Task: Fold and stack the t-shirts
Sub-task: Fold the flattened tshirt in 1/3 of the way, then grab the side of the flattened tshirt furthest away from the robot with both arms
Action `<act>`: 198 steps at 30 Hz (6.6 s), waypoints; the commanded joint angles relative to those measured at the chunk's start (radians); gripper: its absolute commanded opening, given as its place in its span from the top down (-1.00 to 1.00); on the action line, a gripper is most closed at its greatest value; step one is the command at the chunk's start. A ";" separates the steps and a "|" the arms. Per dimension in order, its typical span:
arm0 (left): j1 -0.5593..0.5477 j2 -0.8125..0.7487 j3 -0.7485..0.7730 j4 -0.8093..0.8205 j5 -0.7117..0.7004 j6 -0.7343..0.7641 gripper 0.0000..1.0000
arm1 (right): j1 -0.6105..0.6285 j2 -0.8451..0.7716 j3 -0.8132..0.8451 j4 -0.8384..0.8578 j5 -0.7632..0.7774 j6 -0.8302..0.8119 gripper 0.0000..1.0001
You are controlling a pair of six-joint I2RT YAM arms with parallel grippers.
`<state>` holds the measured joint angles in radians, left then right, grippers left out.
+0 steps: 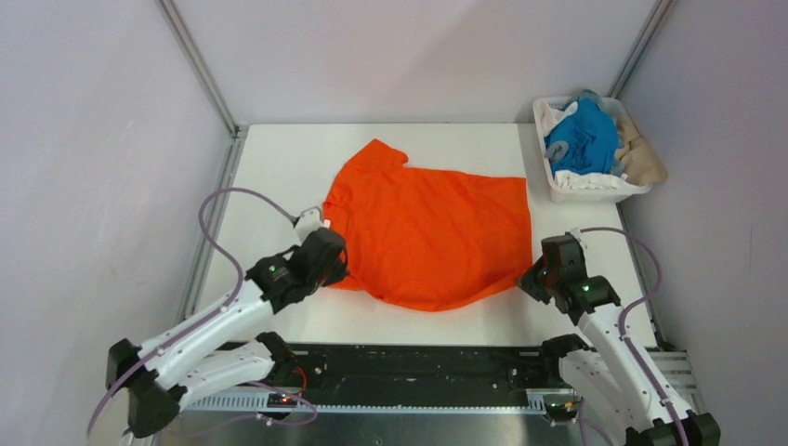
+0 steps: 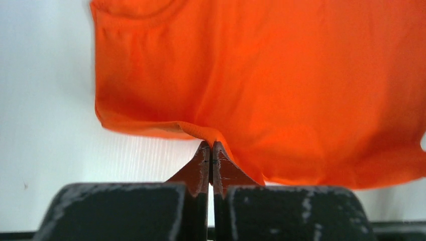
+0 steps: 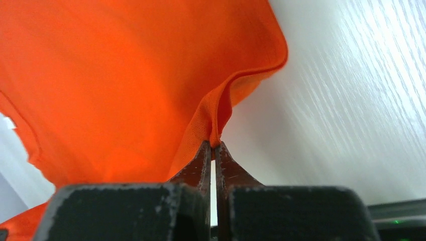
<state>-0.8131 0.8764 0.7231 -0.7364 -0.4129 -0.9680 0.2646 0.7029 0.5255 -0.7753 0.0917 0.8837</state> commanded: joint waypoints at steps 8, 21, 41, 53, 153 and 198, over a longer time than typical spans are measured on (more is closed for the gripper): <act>0.244 0.312 0.189 0.262 0.095 0.246 1.00 | -0.121 0.251 0.139 0.330 -0.124 -0.096 1.00; 0.355 0.605 0.349 0.303 0.109 0.341 1.00 | -0.184 0.474 0.170 0.485 -0.040 -0.093 0.91; 0.397 0.580 0.364 0.330 0.217 0.326 -0.99 | -0.041 0.401 0.147 0.616 0.065 -0.219 -0.99; 0.398 0.812 0.291 0.395 0.349 0.263 -0.99 | 0.021 0.740 0.122 0.759 -0.054 -0.188 -0.99; 0.523 1.418 1.220 0.154 0.547 0.580 1.00 | -0.195 0.918 0.533 0.463 0.125 -0.344 -0.75; 0.554 1.371 1.237 0.158 0.585 0.637 1.00 | -0.105 1.238 0.832 0.282 0.240 -0.323 1.00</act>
<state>-0.2680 2.2745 1.9251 -0.5915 0.1204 -0.3710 0.1421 1.9396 1.3128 -0.5106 0.3229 0.5812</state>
